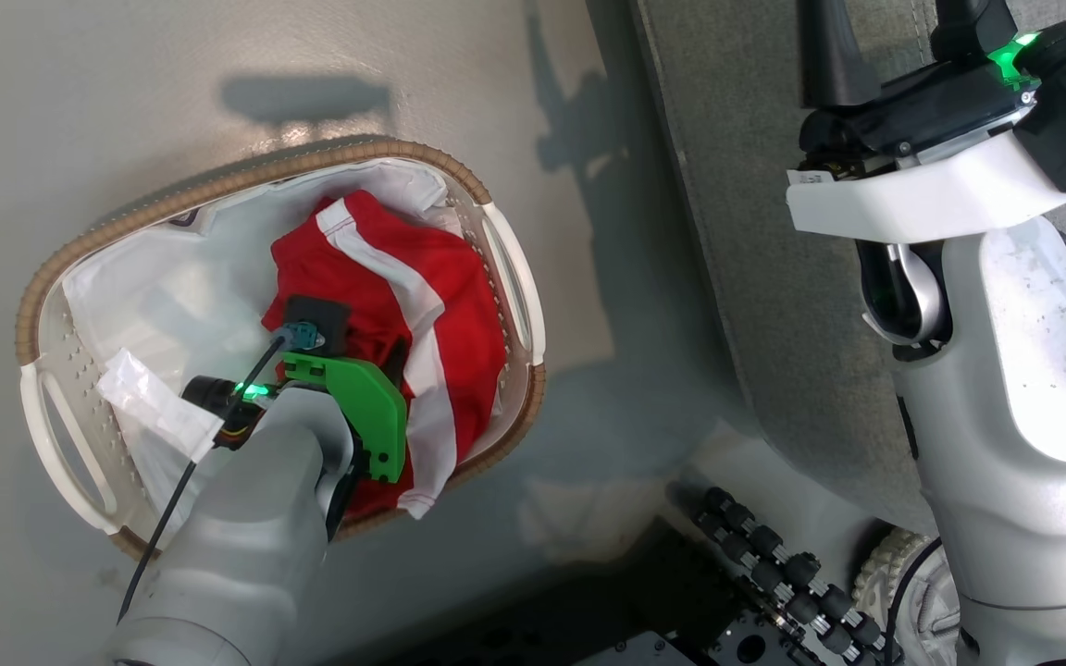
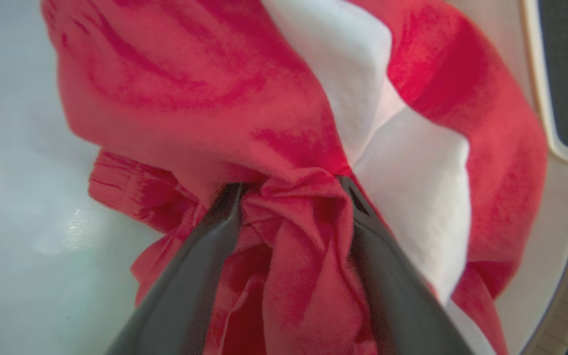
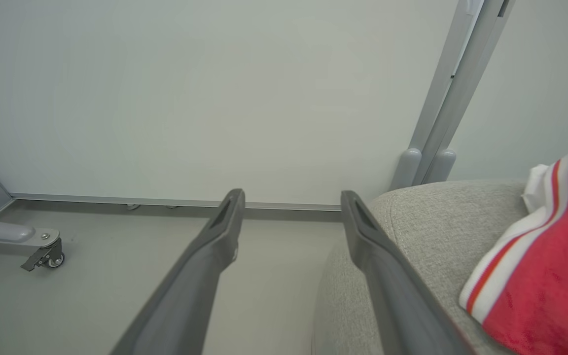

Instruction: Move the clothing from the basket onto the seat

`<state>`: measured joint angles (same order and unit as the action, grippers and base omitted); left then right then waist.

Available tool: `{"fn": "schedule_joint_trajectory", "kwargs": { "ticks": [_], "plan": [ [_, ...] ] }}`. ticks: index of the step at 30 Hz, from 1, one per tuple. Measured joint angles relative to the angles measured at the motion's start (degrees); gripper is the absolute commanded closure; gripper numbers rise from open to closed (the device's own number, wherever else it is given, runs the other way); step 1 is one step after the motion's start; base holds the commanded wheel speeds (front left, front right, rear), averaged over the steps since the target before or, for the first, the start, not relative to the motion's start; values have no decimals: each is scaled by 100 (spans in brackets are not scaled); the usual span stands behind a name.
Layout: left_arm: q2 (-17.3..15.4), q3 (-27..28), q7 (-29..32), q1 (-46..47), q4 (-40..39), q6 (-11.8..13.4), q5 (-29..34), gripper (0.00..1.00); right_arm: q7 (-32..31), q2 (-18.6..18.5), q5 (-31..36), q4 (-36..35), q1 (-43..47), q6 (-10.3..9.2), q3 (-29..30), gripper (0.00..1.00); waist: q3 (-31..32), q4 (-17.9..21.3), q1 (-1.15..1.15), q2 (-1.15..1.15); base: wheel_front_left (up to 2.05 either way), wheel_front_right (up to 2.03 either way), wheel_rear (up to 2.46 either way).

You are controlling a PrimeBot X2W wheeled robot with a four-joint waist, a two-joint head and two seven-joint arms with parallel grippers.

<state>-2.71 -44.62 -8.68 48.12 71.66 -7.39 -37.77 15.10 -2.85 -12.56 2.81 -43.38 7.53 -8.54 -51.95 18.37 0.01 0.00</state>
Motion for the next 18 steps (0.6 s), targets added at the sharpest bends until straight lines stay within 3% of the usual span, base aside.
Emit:
{"fn": "schedule_joint_trajectory", "kwargs": {
  "ticks": [1,18],
  "plan": [
    [-2,-35,44,8,4,0,-36,100,0,0,3,-3,-10,0,-9,0,0,-4,0,0,0,0,0],
    [-3,-456,-291,-382,-392,0,-638,100,0,2,80,272,92,0,-119,0,685,-104,0,0,0,0,0]
  ]
}}
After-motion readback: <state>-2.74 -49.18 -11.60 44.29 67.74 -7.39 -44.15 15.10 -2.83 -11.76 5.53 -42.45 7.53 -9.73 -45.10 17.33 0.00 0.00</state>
